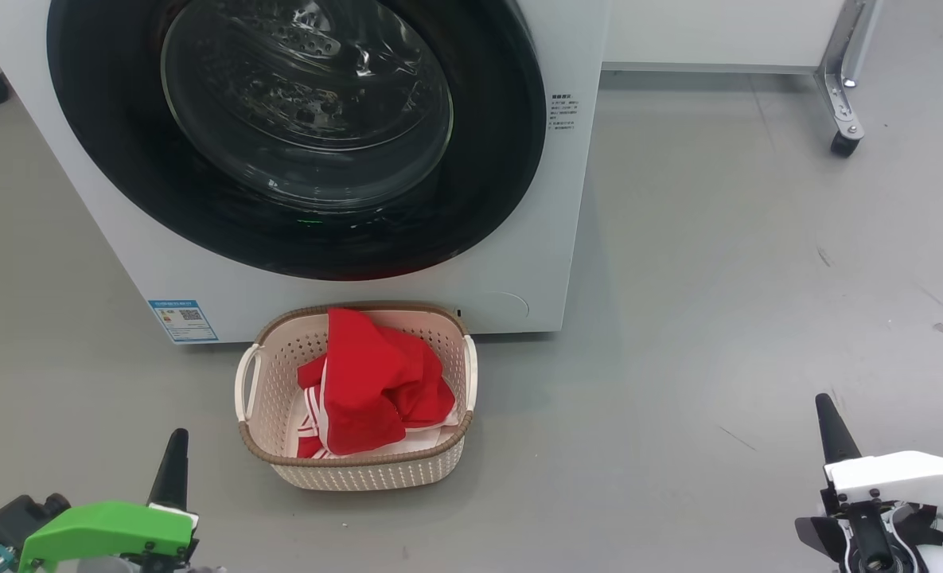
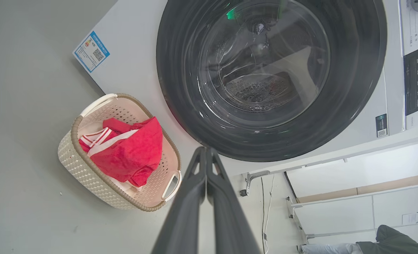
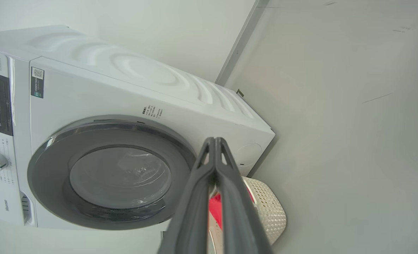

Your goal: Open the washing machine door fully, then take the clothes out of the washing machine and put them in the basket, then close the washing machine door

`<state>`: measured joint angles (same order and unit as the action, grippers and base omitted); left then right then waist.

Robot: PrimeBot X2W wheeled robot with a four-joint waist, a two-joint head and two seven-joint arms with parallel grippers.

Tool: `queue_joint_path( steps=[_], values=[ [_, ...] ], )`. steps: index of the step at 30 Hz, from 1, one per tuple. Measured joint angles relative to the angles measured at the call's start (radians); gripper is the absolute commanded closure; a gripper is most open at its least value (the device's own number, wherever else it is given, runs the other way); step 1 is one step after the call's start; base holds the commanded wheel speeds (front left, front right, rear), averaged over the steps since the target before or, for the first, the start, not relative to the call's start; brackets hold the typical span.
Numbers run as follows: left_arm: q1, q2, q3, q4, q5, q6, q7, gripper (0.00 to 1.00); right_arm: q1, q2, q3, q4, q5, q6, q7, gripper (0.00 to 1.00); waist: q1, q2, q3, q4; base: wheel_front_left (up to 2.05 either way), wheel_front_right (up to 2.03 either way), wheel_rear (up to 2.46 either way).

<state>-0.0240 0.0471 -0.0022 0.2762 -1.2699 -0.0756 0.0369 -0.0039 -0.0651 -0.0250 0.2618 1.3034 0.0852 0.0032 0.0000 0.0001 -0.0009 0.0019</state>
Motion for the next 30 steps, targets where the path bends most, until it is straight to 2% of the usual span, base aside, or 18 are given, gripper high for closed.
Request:
queue_joint_path(
  steps=[25,30],
  values=[
    [-0.038,-0.008,0.082,0.001,-0.324,-0.044,0.076,1.00,-0.053,0.005,-0.078,0.014,0.313,0.036,0.081,1.00,0.0000,0.0000,0.004,-0.002,0.00,0.00,0.00],
    [-0.039,-0.010,0.086,0.001,-0.326,-0.044,0.076,1.00,-0.055,0.006,-0.081,0.014,0.316,0.036,0.084,1.00,0.0000,0.0000,0.004,-0.002,0.00,0.00,0.00]
  ],
)
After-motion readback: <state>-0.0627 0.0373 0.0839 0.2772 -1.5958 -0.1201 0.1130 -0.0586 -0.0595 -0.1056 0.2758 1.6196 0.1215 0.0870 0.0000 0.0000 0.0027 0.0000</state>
